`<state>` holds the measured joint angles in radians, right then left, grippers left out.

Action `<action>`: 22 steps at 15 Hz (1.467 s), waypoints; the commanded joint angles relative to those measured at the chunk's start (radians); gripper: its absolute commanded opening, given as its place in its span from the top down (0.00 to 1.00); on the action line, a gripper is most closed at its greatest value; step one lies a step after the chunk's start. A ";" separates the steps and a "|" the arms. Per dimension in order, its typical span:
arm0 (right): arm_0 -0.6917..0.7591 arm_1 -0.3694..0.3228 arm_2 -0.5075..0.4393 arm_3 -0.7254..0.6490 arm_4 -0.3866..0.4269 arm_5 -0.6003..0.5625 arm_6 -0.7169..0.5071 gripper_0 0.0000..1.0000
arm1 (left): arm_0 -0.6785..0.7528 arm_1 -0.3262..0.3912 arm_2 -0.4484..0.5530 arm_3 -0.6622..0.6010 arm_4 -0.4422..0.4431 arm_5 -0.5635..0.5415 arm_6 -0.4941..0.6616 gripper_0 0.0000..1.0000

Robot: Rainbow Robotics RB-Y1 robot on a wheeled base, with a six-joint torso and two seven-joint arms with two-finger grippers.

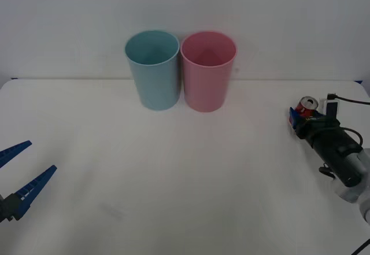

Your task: Grasp the object on the table and drop it into the matching bin: aluminum can to the light blue bin, PET bottle to the pink bin.

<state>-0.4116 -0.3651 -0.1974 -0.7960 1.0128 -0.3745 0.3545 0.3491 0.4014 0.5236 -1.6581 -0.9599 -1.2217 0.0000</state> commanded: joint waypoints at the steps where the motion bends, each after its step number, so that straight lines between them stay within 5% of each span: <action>1: 0.000 0.000 0.009 0.000 -0.007 -0.001 0.000 1.00 | 0.000 0.000 0.000 0.000 0.000 0.000 0.000 0.00; 12: 0.016 -0.078 0.004 -0.037 -0.007 -0.201 -0.023 1.00 | 0.000 0.000 0.000 0.000 0.000 0.000 0.000 0.00; 22: 0.014 -0.143 -0.007 -0.355 0.044 -0.175 -0.126 1.00 | 0.000 0.000 0.000 0.000 0.000 0.000 0.000 0.00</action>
<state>-0.3972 -0.5021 -0.2069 -1.1295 1.0543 -0.5487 0.2536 0.3491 0.4014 0.5236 -1.6581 -0.9599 -1.2217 0.0000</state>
